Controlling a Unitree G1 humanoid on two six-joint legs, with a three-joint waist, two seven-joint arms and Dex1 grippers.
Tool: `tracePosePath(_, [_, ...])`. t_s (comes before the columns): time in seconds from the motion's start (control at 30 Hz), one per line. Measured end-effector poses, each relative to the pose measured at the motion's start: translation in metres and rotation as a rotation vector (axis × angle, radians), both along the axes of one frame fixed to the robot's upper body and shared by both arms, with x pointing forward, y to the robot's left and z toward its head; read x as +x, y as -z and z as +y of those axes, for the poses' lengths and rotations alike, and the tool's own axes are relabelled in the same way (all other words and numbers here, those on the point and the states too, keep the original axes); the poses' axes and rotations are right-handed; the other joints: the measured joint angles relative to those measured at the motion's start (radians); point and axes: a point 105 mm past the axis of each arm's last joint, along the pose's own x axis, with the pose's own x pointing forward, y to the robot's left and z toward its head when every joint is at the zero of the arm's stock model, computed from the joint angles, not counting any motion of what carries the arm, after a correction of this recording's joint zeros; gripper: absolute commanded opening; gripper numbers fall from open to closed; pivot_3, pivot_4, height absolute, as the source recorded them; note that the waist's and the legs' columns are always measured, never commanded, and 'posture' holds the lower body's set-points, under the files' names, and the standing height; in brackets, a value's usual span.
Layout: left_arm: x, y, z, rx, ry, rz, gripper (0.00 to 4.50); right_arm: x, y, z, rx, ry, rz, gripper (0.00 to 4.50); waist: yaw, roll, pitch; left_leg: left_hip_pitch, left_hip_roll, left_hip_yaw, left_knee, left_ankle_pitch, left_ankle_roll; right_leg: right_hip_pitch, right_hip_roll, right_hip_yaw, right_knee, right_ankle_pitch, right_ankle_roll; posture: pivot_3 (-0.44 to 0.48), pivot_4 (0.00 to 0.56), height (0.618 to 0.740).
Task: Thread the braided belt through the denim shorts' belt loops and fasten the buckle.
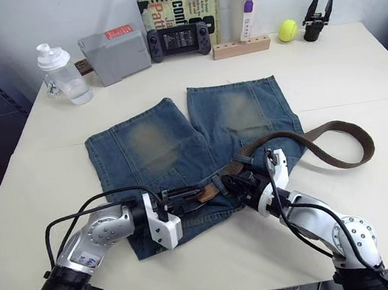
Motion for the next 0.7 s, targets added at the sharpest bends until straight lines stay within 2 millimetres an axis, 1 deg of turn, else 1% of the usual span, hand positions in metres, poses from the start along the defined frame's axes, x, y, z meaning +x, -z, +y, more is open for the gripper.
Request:
tracePosePath(0.07, [0.0, -0.001, 0.0, -0.007, 0.001, -0.006, 0.02, 0.0, 0.001, 0.0, -0.001, 0.002, 0.002, 0.0, 0.0, 0.0, 0.0, 0.0, 0.0, 0.0, 0.0, 0.0, 0.0, 0.0, 0.0, 0.0, 0.0, 0.0, 0.0, 0.0, 0.15, 0.726])
tracePosePath(0.4, [0.001, -0.003, 0.0, -0.01, 0.002, -0.016, 0.02, 0.0, 0.0, -0.001, -0.002, 0.007, 0.004, 0.0, 0.0, 0.0, 0.0, 0.0, 0.0, 0.0, 0.0, 0.0, 0.0, 0.0, -0.001, 0.0, 0.0, 0.0, 0.0, 0.0, 0.15, 0.726])
tracePosePath(0.43, [0.001, -0.003, 0.0, -0.011, 0.002, -0.017, 0.0, 0.0, 0.0, -0.001, 0.006, 0.013, 0.01, 0.64, 0.0, 0.0, 0.0, 0.0, 0.0, 0.0, 0.0, 0.0, 0.0, 0.0, -0.001, 0.0, 0.0, 0.0, 0.0, 0.0, 0.15, 0.726])
tracePosePath(0.47, [0.001, -0.003, 0.0, -0.011, 0.002, -0.018, 0.0, 0.001, 0.0, -0.001, 0.014, 0.019, 0.015, 0.84, 0.0, 0.0, 0.0, 0.0, 0.0, 0.0, 0.0, 0.0, 0.0, 0.0, -0.001, 0.0, 0.0, 0.0, 0.0, 0.0, 0.15, 0.726])
tracePosePath(0.5, [0.001, -0.004, 0.0, -0.01, 0.005, -0.027, 0.0, 0.002, -0.002, -0.003, 0.029, 0.038, 0.023, 1.18, 0.0, 0.0, 0.0, 0.0, 0.0, 0.0, 0.0, 0.0, 0.0, 0.0, -0.001, 0.0, 0.0, 0.0, 0.0, 0.0, 0.15, 0.726])
tracePosePath(0.53, [0.001, -0.005, 0.0, -0.01, 0.006, -0.03, 0.0, 0.003, -0.002, -0.004, 0.034, 0.048, 0.024, 1.41, 0.0, 0.0, 0.0, 0.0, 0.0, 0.0, 0.0, 0.0, 0.0, 0.0, -0.001, 0.0, 0.0, 0.0, 0.0, 0.0, 0.15, 0.726])
tracePosePath(0.57, [0.002, -0.006, 0.0, -0.005, 0.008, -0.041, 0.0, 0.006, -0.008, -0.014, 0.05, 0.092, 0.02, 1.87, 0.002, 0.0, 0.0, 0.0, -0.001, 0.0, 0.0, 0.0, 0.0, 0.0, -0.001, 0.0, 0.0, 0.0, 0.0, 0.0, 0.15, 0.726])
tracePosePath(0.6, [0.002, -0.006, 0.001, -0.004, 0.008, -0.041, 0.0, 0.006, -0.009, -0.016, 0.049, 0.098, 0.016, 2.06, 0.002, 0.0, 0.0, 0.0, -0.001, 0.0, 0.0, 0.0, 0.0, 0.0, -0.001, -0.001, 0.0, 0.0, 0.0, 0.0, 0.15, 0.726])
tracePosePath(0.63, [0.002, -0.006, 0.0, -0.002, 0.009, -0.044, 0.0, 0.005, -0.013, -0.02, 0.054, 0.109, 0.006, 2.51, 0.002, 0.0, 0.0, 0.0, -0.001, 0.0, 0.0, 0.0, 0.001, 0.0, -0.001, -0.001, 0.0, 0.0, 0.0, 0.0, 0.15, 0.726])
tracePosePath(0.7, [0.003, -0.007, -0.001, 0.0, 0.015, -0.052, 0.0, -0.002, -0.021, -0.029, 0.03, 0.104, -0.033, 2.96, 0.004, 0.0, 0.0, -0.001, -0.001, 0.0, 0.001, 0.0, 0.001, 0.0, -0.002, -0.001, 0.0, 0.0, 0.0, 0.0, 0.15, 0.726])
